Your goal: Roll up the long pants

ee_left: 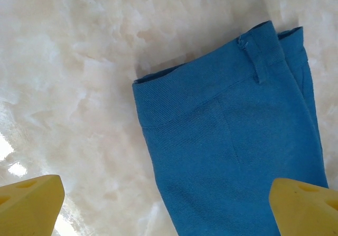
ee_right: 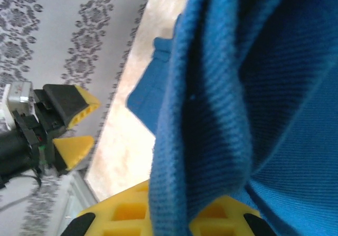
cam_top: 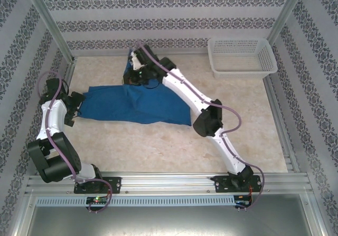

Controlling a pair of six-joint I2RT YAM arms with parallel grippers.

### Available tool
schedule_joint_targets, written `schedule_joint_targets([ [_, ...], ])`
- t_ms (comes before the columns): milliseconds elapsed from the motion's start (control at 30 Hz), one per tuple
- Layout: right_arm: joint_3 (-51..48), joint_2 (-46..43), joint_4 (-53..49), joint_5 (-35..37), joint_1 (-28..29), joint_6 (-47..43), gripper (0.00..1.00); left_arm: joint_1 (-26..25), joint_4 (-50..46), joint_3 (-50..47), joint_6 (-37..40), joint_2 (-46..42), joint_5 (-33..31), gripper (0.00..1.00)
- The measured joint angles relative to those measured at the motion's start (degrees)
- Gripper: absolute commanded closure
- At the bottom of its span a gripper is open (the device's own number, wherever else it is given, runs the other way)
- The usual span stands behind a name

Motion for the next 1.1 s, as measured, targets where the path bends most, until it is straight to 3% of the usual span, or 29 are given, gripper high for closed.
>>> schedule_joint_targets([
  [400,3.39,8.9,26.27,-5.14,4.46,21.81,1.0,0.0,-1.31,0.87,0.33,-0.09,-0.24,0.0],
  [733,4.48,13.99,38.47,-4.83,7.89,29.16,0.99,0.0,-1.44,0.87,0.35,-0.79,-0.44,0.0],
  [767,4.5,14.93,39.23,-4.81,8.04,29.59,0.84,0.0,-1.44,0.87,0.35,-0.79,-0.42,0.0],
  [800,4.5,16.02,40.0,-4.61,8.31,30.01,0.59,0.0,-1.44,0.87,0.35,-0.79,-0.42,0.0],
  [833,4.5,17.14,40.5,-4.46,8.35,30.29,0.28,0.0,-1.44,0.87,0.35,-0.83,-0.44,0.0],
  [900,4.5,19.37,41.38,-4.2,8.68,30.69,0.07,0.0,-1.44,0.87,0.35,-0.9,-0.44,0.0],
  [933,4.5,20.26,41.22,-4.0,8.7,30.58,0.02,0.0,-1.44,0.87,0.35,-0.94,-0.44,0.0],
  [1100,4.55,20.68,30.97,-2.78,8.09,22.43,0.02,0.0,-1.53,0.9,0.33,-1.97,0.07,0.0],
])
